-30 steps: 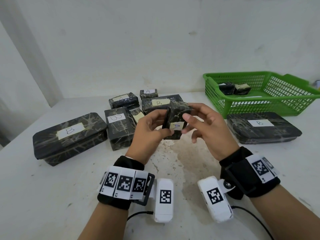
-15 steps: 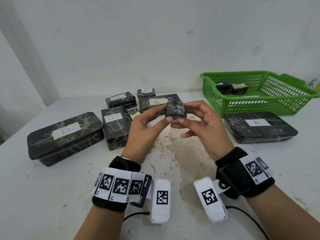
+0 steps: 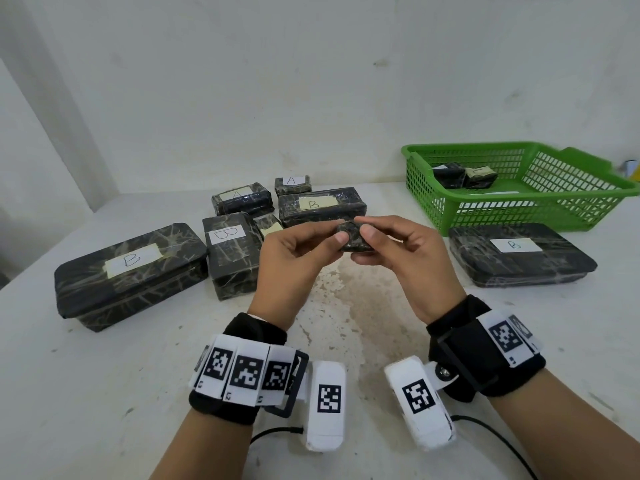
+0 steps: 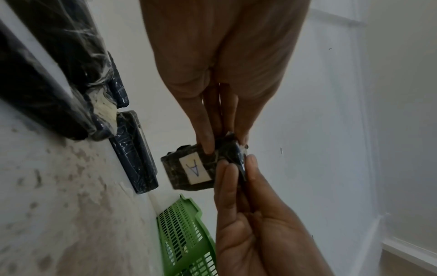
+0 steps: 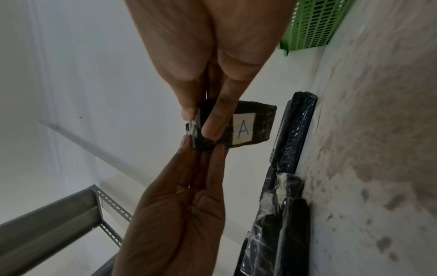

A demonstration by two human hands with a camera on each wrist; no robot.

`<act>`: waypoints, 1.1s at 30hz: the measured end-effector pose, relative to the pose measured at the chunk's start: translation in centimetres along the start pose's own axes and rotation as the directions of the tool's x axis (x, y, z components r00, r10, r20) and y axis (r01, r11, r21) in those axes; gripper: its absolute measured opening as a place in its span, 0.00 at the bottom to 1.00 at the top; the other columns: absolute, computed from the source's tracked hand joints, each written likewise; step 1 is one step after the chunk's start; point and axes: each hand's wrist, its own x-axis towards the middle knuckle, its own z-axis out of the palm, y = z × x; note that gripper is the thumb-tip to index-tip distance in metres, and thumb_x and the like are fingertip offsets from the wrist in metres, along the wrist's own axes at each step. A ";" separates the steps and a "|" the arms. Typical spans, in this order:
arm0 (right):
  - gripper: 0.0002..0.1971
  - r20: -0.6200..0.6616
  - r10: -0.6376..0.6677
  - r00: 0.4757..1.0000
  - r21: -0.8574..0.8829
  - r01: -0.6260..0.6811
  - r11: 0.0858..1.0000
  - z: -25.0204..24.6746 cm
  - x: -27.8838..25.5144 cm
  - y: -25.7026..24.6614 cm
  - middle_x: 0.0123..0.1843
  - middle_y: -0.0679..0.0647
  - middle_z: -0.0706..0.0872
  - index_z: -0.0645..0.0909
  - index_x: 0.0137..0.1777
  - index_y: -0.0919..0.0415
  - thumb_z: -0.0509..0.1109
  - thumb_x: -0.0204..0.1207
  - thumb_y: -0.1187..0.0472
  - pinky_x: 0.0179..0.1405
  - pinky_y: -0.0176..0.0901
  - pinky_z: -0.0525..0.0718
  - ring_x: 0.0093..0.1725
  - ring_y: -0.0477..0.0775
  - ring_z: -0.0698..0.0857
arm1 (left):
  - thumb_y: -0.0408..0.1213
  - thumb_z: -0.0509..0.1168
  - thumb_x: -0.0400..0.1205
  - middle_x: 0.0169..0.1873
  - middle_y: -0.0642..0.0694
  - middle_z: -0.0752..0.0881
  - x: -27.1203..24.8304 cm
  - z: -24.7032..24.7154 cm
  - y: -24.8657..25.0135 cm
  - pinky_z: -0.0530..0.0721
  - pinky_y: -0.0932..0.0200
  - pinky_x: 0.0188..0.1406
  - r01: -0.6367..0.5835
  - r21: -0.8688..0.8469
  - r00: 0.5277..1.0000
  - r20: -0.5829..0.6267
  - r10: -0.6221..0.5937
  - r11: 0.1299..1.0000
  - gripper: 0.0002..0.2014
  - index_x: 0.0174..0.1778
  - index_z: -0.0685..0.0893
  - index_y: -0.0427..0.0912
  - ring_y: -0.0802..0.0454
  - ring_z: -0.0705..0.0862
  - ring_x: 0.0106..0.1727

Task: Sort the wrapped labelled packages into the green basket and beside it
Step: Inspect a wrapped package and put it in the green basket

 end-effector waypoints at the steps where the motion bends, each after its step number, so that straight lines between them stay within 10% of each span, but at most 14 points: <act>1: 0.09 -0.009 -0.012 1.000 -0.006 0.012 1.000 0.0 0.0 0.0 0.43 0.51 0.92 0.87 0.56 0.63 0.70 0.78 0.69 0.44 0.43 0.91 0.42 0.54 0.92 | 0.26 0.71 0.78 0.44 0.43 0.93 -0.1 0.1 0.0 0.88 0.62 0.48 0.006 -0.007 1.000 0.016 -0.006 1.000 0.09 0.54 0.89 0.32 0.54 0.90 0.47; 33: 0.08 -0.016 0.039 0.999 0.002 -0.039 0.999 0.6 -0.4 -0.5 0.36 0.47 0.89 0.87 0.53 0.68 0.73 0.76 0.68 0.38 0.37 0.88 0.36 0.49 0.90 | 0.32 0.70 0.80 0.41 0.38 0.89 -0.2 -0.4 0.4 0.89 0.59 0.45 0.054 0.069 0.998 0.035 -0.057 0.996 0.06 0.45 0.88 0.31 0.52 0.89 0.44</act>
